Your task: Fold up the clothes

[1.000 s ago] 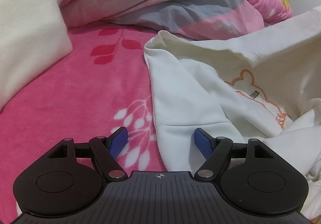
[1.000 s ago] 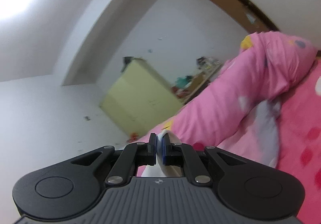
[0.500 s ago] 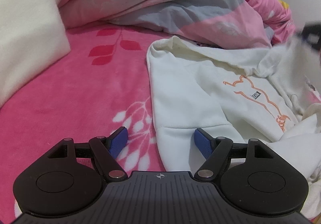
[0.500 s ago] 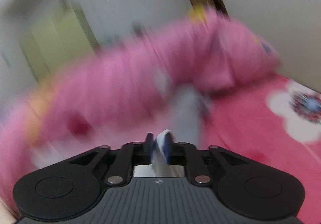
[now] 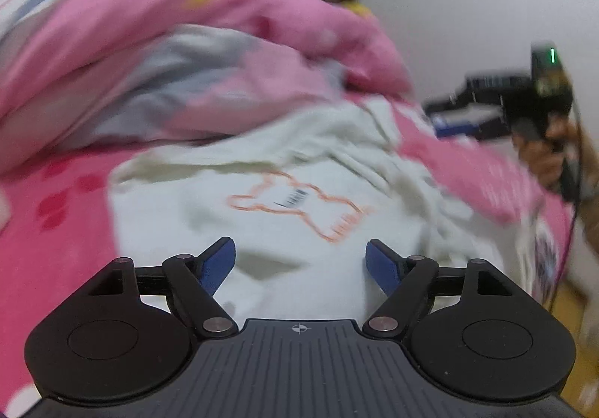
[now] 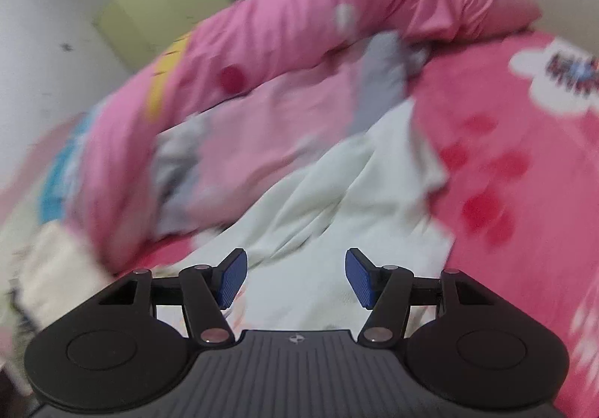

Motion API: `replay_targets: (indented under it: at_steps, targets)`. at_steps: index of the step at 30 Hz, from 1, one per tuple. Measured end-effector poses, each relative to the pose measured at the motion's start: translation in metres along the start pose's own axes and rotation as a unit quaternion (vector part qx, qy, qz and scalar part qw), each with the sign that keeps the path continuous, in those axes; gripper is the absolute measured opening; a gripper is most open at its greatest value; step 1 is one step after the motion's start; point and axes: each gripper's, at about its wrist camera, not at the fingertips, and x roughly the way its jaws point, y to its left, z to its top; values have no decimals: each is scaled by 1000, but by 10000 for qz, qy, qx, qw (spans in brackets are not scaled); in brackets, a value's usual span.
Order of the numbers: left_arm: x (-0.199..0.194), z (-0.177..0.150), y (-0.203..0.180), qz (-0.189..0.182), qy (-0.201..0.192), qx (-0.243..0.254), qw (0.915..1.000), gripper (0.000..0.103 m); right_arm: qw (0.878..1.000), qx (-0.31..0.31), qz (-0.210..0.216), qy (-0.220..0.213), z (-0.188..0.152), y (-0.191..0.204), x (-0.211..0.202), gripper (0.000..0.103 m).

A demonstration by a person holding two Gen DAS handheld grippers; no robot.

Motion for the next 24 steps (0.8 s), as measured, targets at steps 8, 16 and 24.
replay_targets:
  at_steps: [8, 16, 24]
  targets:
    - [18, -9, -27, -28, 416, 763, 9962, 28, 9983, 479, 167, 278, -67, -24, -1, 61]
    - [-5, -10, -23, 467, 152, 672, 9965, 7, 9946, 987, 322, 17, -91, -48, 5, 61]
    - [-47, 16, 33, 1616, -425, -131, 9859, 7, 9935, 1039, 452, -87, -94, -57, 4, 60]
